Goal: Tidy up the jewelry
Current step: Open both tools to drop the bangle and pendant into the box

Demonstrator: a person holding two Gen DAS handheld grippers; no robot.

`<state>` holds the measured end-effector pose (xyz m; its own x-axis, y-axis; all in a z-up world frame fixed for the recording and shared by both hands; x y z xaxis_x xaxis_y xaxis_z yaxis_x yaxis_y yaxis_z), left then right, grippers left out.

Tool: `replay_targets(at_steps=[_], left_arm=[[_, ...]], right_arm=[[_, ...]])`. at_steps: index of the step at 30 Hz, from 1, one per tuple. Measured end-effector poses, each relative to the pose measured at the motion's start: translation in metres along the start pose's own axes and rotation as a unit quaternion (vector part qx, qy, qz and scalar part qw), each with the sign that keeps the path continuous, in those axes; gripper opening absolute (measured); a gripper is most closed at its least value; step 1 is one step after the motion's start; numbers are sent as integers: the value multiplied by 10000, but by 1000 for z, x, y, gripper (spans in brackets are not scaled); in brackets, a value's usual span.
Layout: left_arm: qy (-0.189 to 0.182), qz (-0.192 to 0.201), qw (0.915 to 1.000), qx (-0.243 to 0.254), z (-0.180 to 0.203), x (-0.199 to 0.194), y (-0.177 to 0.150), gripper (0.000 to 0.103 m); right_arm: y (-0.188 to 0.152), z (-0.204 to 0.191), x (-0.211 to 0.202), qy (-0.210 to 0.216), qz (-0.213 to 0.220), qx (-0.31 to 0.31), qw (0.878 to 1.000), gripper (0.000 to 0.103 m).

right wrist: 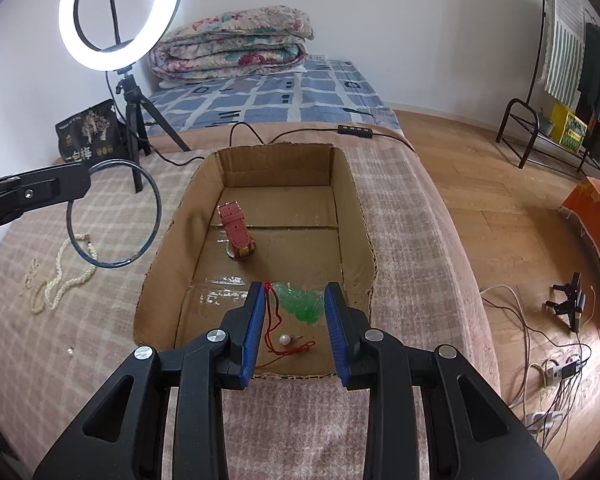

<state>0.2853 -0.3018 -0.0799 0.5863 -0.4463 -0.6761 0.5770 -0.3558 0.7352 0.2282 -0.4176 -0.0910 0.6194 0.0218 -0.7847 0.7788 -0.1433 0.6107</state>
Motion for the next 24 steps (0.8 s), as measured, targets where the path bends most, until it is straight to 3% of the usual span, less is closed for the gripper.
replay_targets(at_steps=[17, 19, 20, 21, 24], left_arm=[[-67, -356, 9990, -262, -9, 43, 1, 1], [-10, -353, 9991, -239, -9, 42, 2, 1], [-9, -360, 9990, -247, -9, 42, 3, 1], [-10, -368, 9990, -257, -9, 42, 3, 7], [95, -277, 9993, -246, -11, 37, 5, 41]], right_arm=[[-9, 0, 3, 17, -113, -146, 9998, 29], [-8, 0, 4, -82, -115, -148, 9998, 34], [-8, 1, 4, -147, -119, -135, 9997, 46], [-8, 2, 4, -192, -95, -127, 9997, 59], [-6, 2, 1, -309, 29, -165, 9994, 69]])
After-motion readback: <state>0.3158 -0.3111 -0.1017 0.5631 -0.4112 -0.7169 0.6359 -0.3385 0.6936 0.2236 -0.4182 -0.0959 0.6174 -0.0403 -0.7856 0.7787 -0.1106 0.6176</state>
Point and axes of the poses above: each gripper's, at about its wrist camera, not at the fingertips, and x roughly the way its jaws point, z to its right, y to its top, the point moved 6 cm from there along x, roughly the way its jaws point, and after that the axes turned 13 degrees about x, right-handed, at the moved point
